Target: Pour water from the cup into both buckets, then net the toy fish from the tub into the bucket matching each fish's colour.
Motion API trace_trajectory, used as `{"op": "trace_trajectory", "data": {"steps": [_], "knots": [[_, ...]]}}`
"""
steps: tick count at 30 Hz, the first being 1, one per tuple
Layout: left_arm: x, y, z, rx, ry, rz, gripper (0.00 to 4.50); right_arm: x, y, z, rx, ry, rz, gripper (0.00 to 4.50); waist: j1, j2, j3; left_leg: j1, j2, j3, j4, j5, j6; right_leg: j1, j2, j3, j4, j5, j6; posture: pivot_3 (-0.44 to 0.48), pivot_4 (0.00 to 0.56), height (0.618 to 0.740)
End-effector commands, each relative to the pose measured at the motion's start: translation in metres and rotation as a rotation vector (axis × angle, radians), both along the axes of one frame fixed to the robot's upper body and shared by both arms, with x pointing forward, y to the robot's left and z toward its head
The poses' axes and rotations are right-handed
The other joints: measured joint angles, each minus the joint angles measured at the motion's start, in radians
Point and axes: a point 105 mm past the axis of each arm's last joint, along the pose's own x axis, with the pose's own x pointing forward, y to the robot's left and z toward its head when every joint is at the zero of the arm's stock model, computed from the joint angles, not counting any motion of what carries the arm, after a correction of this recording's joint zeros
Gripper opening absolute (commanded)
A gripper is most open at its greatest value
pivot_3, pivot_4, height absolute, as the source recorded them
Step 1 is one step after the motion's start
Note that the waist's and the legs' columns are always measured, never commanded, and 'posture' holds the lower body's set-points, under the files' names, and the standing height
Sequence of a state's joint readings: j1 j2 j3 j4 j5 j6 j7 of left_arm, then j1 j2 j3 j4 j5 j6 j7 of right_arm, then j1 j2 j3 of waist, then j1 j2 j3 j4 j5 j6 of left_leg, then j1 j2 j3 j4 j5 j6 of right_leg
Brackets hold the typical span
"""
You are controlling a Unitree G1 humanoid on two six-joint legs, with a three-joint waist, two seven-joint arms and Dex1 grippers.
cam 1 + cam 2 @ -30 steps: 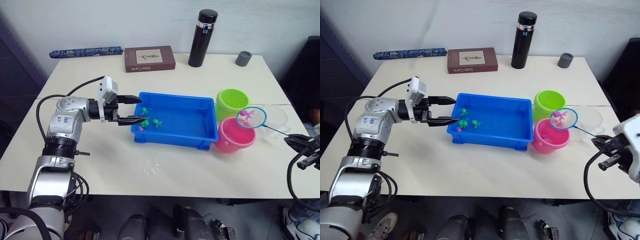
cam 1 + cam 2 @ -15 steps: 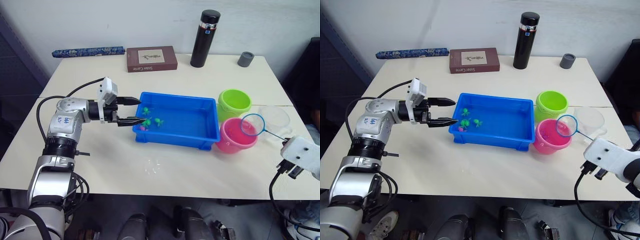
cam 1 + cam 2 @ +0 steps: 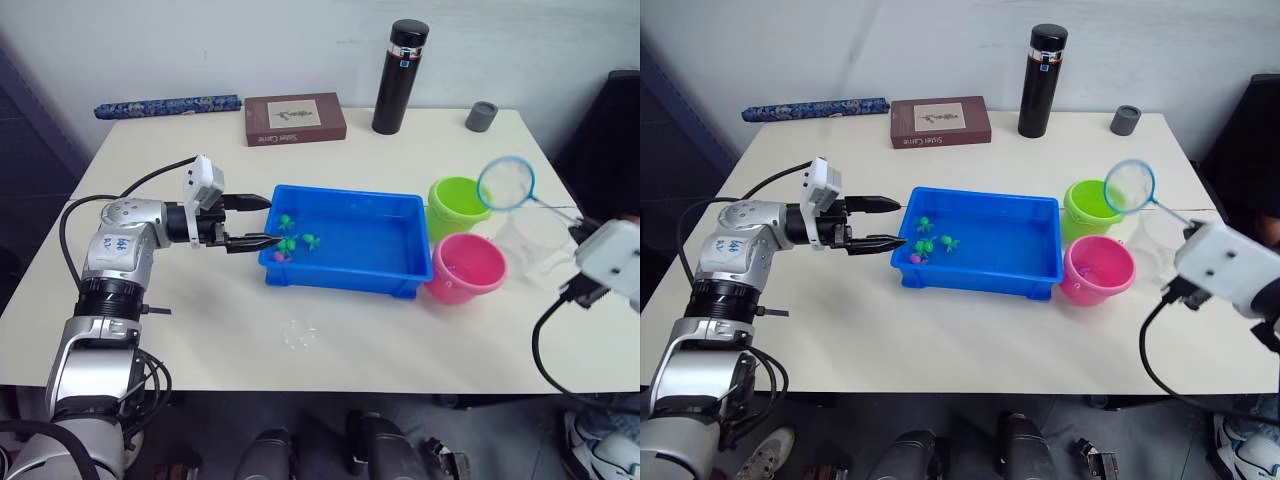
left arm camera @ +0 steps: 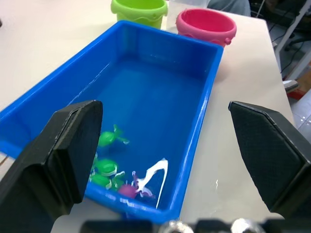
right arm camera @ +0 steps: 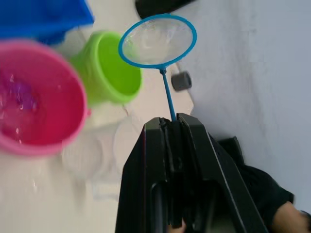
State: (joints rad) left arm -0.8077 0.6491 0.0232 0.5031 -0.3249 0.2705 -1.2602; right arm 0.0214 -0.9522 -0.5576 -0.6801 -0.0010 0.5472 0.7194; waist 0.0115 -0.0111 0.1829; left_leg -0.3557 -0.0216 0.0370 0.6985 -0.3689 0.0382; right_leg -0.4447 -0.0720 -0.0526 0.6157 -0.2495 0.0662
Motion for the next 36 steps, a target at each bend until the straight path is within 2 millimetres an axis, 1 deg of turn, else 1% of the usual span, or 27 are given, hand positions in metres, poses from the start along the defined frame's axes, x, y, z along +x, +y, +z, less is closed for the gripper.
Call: {"op": "trace_trajectory", "data": {"steps": [1, 2, 4, 5, 7, 10, 12, 15, 18, 23, 26, 36], "knots": [[-0.005, 0.011, 0.012, -0.007, -0.046, 0.036, 4.47, 0.003, 0.013, -0.002, 0.08, 0.061, 0.039, 0.0, 0.003, 0.0, 0.0, 0.0, 0.0, 0.0, 0.0, 0.0, 0.0, 0.0, 0.0, 0.0, 0.0, 0.0, 0.0, 0.0, 0.15, 0.74], [-0.011, 0.029, 0.006, 0.015, -0.031, 0.094, 4.47, 0.017, 0.03, -0.013, 0.177, 0.15, 0.115, 0.0, 0.007, 0.0, 0.0, 0.0, 0.0, 0.0, 0.0, 0.0, 0.0, 0.0, -0.001, 0.0, 0.0, 0.0, 0.0, 0.0, 0.15, 0.74], [-0.025, 0.052, 0.0, 0.037, -0.01, 0.175, 4.47, 0.033, 0.061, -0.026, 0.299, 0.293, 0.228, 0.0, -0.017, 0.0, 0.0, 0.0, -0.001, 0.001, 0.0, 0.0, 0.0, 0.0, -0.002, 0.001, -0.001, 0.0, 0.0, 0.0, 0.15, 0.74], [-0.032, 0.06, -0.001, 0.043, -0.004, 0.206, 4.47, 0.037, 0.076, -0.033, 0.334, 0.364, 0.285, 0.0, -0.028, -0.001, 0.0, 0.001, -0.001, 0.001, 0.0, 0.0, 0.0, 0.0, -0.003, 0.002, -0.001, 0.0, 0.0, 0.0, 0.15, 0.74], [-0.043, 0.065, 0.0, 0.04, 0.003, 0.234, 4.47, 0.038, 0.09, -0.038, 0.335, 0.423, 0.337, 0.0, -0.03, -0.001, 0.0, 0.001, 0.0, -0.001, -0.001, 0.0, 0.0, -0.001, -0.003, 0.0, -0.002, -0.001, -0.002, 0.0, 0.15, 0.74], [-0.056, 0.07, -0.001, 0.044, 0.016, 0.276, 4.47, 0.047, 0.105, -0.046, 0.295, 0.45, 0.386, 0.0, -0.008, -0.001, 0.0, -0.001, 0.0, -0.002, -0.002, -0.001, -0.001, -0.004, -0.003, -0.001, 0.003, -0.003, -0.005, 0.0, 0.15, 0.74], [-0.065, 0.075, -0.001, 0.045, 0.02, 0.31, 4.47, 0.056, 0.119, -0.054, 0.27, 0.469, 0.426, 0.0, -0.001, -0.001, 0.0, -0.002, -0.001, -0.003, -0.001, -0.001, -0.001, -0.003, -0.005, -0.001, 0.002, -0.003, -0.005, 0.0, 0.15, 0.74], [-0.074, 0.079, 0.001, 0.048, 0.024, 0.343, 4.47, 0.069, 0.137, -0.067, 0.226, 0.483, 0.469, 0.0, -0.012, -0.001, 0.0, -0.001, -0.002, -0.002, 0.0, -0.002, 0.001, -0.001, -0.005, -0.001, 0.001, -0.003, -0.005, 0.0, 0.15, 0.74], [-0.079, 0.079, 0.001, 0.053, 0.026, 0.355, 4.47, 0.072, 0.145, -0.072, 0.209, 0.491, 0.495, 0.0, -0.01, -0.001, 0.0, -0.001, -0.002, -0.003, -0.001, -0.002, 0.0, -0.002, -0.005, -0.001, 0.001, -0.003, -0.005, 0.0, 0.15, 0.74], [-0.082, 0.079, 0.002, 0.049, 0.024, 0.371, 4.47, 0.083, 0.159, -0.092, 0.103, 0.525, 0.508, 0.0, -0.016, -0.001, 0.0, -0.001, -0.002, -0.002, -0.001, -0.002, 0.0, -0.002, -0.005, -0.001, 0.001, -0.003, -0.005, 0.0, 0.15, 0.74], [-0.082, 0.078, 0.003, 0.046, 0.023, 0.373, 4.47, 0.087, 0.168, -0.094, 0.092, 0.527, 0.521, 0.0, -0.017, -0.001, 0.0, -0.001, -0.001, -0.002, -0.001, -0.002, 0.0, -0.003, -0.004, -0.001, 0.002, -0.003, -0.005, 0.0, 0.15, 0.74], [-0.08, 0.075, 0.006, 0.039, 0.012, 0.37, 4.47, 0.085, 0.184, -0.096, 0.086, 0.563, 0.572, 0.0, -0.017, -0.001, 0.0, -0.001, -0.001, -0.002, -0.001, -0.002, 0.0, -0.003, -0.004, -0.002, 0.002, -0.003, -0.005, 0.0, 0.15, 0.74]]}}
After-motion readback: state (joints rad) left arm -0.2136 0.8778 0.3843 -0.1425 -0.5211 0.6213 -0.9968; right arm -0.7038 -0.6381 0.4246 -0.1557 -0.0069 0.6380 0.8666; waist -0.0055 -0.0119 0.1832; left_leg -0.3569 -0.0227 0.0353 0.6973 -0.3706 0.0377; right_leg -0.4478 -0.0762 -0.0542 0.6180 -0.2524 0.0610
